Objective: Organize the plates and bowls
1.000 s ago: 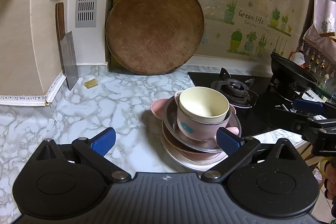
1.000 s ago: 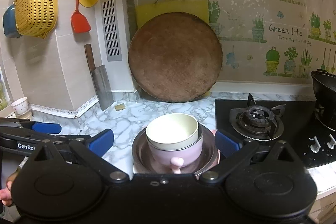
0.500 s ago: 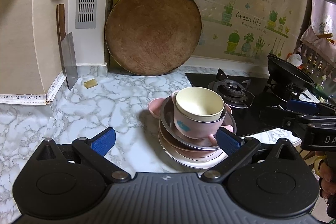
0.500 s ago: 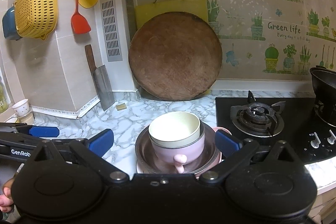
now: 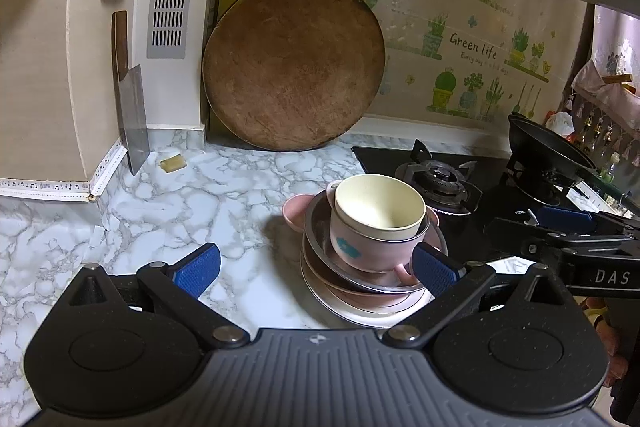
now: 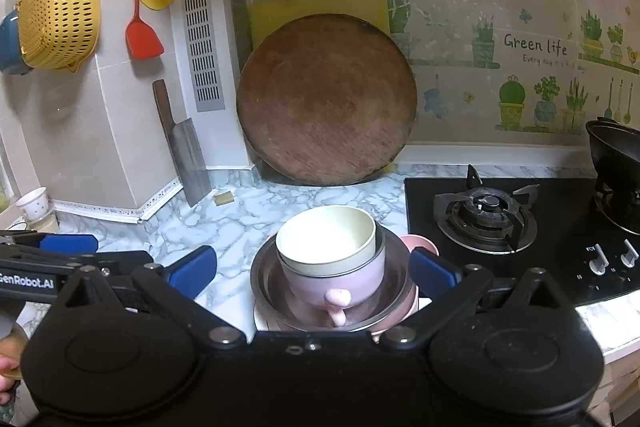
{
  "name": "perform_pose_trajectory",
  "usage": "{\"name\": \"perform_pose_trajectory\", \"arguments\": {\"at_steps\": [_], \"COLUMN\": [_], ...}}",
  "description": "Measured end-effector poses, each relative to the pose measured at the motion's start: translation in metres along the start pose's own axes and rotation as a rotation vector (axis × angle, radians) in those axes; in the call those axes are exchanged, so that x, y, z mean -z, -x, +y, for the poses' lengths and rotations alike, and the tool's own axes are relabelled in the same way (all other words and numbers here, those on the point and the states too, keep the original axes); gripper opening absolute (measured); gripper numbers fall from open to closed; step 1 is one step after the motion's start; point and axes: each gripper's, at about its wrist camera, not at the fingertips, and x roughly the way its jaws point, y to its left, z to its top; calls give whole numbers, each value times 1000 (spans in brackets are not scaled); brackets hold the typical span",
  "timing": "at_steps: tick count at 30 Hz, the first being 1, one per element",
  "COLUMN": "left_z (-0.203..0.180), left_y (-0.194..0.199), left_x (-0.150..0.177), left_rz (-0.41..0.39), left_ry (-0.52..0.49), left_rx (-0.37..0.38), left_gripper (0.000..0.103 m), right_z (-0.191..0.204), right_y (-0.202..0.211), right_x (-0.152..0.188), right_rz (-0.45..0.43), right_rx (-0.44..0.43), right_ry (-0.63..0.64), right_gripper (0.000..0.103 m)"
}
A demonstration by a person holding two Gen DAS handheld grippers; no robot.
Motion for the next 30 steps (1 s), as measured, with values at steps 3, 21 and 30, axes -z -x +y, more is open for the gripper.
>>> {"name": "perform_pose_trajectory", "arguments": {"at_steps": [3, 21, 30], "left_z": [-1, 1, 1], "left_y": [0, -4, -6], "left_x": [0, 1, 2], "left_rz": [-2, 13, 16], "left_ry": [1, 18, 19], "left_rx": [-1, 11, 12], "left_gripper": [103, 103, 103], "right_z": [2, 3, 3], "right_y": [0, -5, -5], "right_x": [0, 4, 5], "right_rz": [1, 22, 28], "right_rx": [-1, -14, -14], "right_ry": [5, -11, -17], "right_gripper": [103, 103, 103]}}
